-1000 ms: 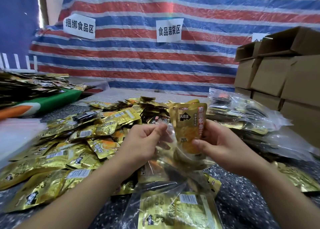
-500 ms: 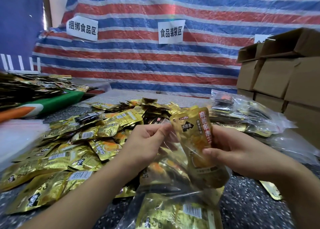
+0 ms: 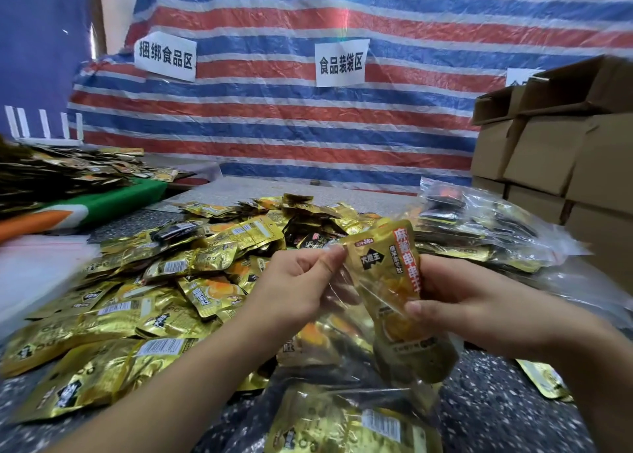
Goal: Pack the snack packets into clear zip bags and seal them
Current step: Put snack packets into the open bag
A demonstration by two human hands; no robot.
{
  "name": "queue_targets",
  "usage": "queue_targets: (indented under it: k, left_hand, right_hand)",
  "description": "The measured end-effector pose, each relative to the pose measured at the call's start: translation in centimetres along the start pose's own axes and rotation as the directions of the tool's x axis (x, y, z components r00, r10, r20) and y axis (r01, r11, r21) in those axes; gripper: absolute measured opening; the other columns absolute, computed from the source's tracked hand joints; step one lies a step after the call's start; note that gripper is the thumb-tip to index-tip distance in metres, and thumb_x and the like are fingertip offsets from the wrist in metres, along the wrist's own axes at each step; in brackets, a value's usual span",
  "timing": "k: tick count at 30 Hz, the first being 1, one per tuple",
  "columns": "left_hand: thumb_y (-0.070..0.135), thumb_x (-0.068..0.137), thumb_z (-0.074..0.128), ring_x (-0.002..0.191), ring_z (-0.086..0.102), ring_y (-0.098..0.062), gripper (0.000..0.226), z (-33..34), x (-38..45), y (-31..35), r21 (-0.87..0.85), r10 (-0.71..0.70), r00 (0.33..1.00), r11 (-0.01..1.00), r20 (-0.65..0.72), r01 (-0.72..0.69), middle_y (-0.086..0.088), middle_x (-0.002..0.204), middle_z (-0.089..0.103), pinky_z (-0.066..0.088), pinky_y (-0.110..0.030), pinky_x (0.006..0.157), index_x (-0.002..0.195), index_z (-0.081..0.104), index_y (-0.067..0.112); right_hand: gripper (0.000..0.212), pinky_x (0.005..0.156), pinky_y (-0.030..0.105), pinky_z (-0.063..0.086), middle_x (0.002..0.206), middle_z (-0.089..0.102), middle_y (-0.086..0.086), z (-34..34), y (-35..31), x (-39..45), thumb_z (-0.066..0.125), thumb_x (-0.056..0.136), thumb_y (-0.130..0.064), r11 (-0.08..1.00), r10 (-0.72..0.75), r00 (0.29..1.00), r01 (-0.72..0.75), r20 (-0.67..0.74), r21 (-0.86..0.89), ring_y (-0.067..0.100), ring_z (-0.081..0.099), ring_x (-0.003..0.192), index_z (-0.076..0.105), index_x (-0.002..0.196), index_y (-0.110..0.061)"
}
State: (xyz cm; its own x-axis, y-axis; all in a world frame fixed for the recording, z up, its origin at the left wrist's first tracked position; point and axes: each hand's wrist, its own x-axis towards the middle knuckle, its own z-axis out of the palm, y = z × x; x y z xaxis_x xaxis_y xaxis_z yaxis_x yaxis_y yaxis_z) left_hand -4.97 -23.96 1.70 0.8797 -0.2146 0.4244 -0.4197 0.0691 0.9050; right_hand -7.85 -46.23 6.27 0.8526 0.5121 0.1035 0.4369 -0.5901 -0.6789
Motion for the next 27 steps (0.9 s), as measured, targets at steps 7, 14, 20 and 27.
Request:
queue_targets:
  k: [7, 14, 20, 27]
  left_hand:
    - [0.041, 0.089, 0.049, 0.065, 0.073, -0.020, 0.043, 0.0, -0.1, 0.3, -0.047, -0.058, 0.998, 0.997, -0.007, 0.057, -0.011, 0.075, 0.075, 0.059, -0.030, 0.057, 0.077, 0.077, 0.011]
    - [0.043, 0.083, 0.051, 0.062, 0.073, -0.024, 0.046, 0.4, -0.1, 0.4, -0.068, -0.095, 0.994, 0.993, -0.045, 0.092, -0.015, 0.073, 0.074, 0.055, -0.025, 0.049, 0.075, 0.071, 0.002]
    - [0.042, 0.086, 0.049, 0.069, 0.074, -0.021, 0.045, 0.0, -0.4, 0.9, -0.057, -0.041, 0.999, 0.997, 0.013, 0.041, -0.013, 0.075, 0.075, 0.058, -0.027, 0.058, 0.079, 0.073, 0.005]
    - [0.040, 0.090, 0.049, 0.064, 0.071, -0.014, 0.041, 0.4, -0.7, 1.0, -0.052, -0.004, 0.998, 0.999, 0.056, 0.007, -0.006, 0.071, 0.075, 0.055, -0.022, 0.058, 0.069, 0.077, 0.019]
  right_hand:
    - [0.020, 0.070, 0.025, 0.054, 0.090, 0.073, -0.006, 2.5, -0.3, 1.5, 0.059, 0.089, -0.044, 0.979, -0.124, 0.958, 0.160, -0.258, 0.124, 0.009, 0.070, 0.082, 0.069, 0.098, -0.029]
    - [0.022, 0.079, 0.033, 0.058, 0.107, 0.073, 0.009, 1.2, 0.6, 1.0, 0.064, 0.087, -0.025, 0.910, -0.099, 0.981, 0.157, -0.167, 0.384, 0.020, 0.070, 0.096, 0.072, 0.107, -0.028]
    - [0.021, 0.078, 0.032, 0.058, 0.102, 0.074, 0.010, 0.9, 0.2, 1.2, 0.066, 0.084, -0.026, 0.927, -0.090, 0.978, 0.151, -0.186, 0.344, 0.019, 0.069, 0.091, 0.073, 0.104, -0.024]
    - [0.033, 0.084, 0.049, 0.055, 0.103, 0.065, 0.031, 0.8, -0.3, 0.5, 0.061, 0.083, -0.018, 0.951, -0.027, 0.989, 0.069, -0.144, 0.300, 0.026, 0.063, 0.089, 0.064, 0.111, 0.001]
